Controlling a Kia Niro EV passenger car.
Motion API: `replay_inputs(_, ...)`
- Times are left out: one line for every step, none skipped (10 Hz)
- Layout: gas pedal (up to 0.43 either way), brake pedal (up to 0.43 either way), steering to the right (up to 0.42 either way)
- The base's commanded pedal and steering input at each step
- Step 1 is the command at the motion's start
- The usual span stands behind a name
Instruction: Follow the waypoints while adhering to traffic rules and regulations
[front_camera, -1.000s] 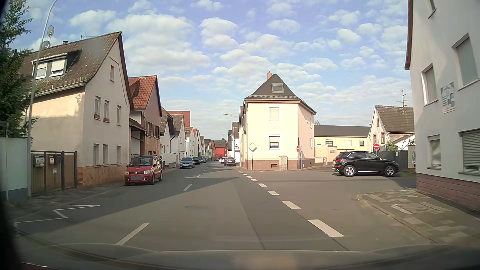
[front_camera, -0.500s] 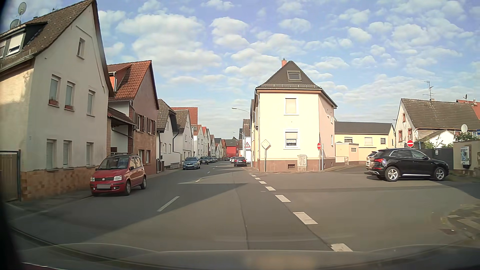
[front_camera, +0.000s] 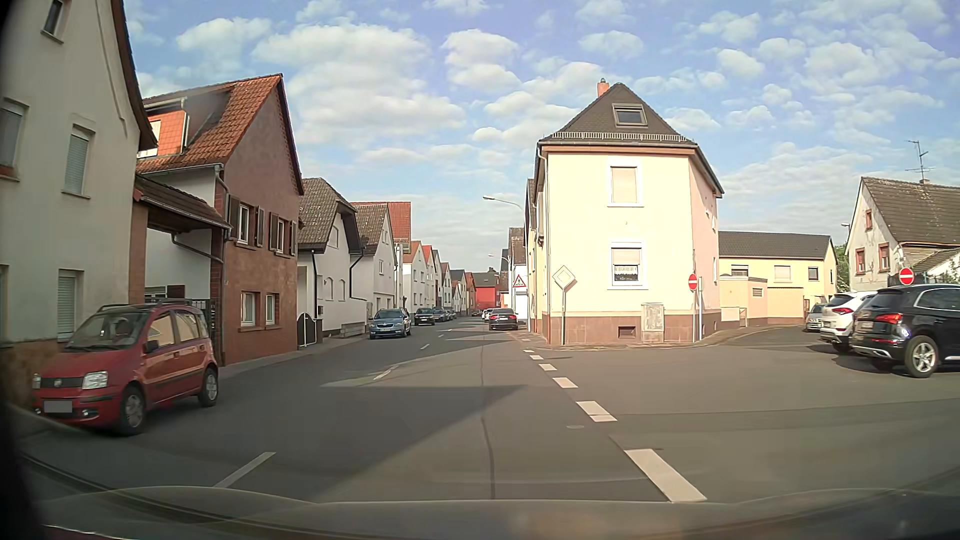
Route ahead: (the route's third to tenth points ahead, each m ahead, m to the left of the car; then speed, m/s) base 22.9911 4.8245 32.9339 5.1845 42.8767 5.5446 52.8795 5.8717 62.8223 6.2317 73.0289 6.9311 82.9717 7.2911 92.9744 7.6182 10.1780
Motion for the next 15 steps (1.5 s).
replay_inputs(0.079, 0.03, -0.036)
replay_inputs(0.079, 0.03, -0.036)
replay_inputs(0.079, 0.03, -0.036)
replay_inputs(0.079, 0.03, -0.036)
replay_inputs(0.079, 0.03, -0.034)
replay_inputs(0.079, 0.03, -0.034)
replay_inputs(0.079, 0.03, -0.034)
replay_inputs(0.079, 0.03, -0.034)
replay_inputs(0.079, 0.03, -0.032)
replay_inputs(0.079, 0.03, -0.03)
replay_inputs(0.079, 0.03, -0.025)
replay_inputs(0.079, 0.03, -0.021)
replay_inputs(0.067, 0.03, -0.018)
replay_inputs(0.067, 0.03, -0.015)
replay_inputs(0.067, 0.03, -0.013)
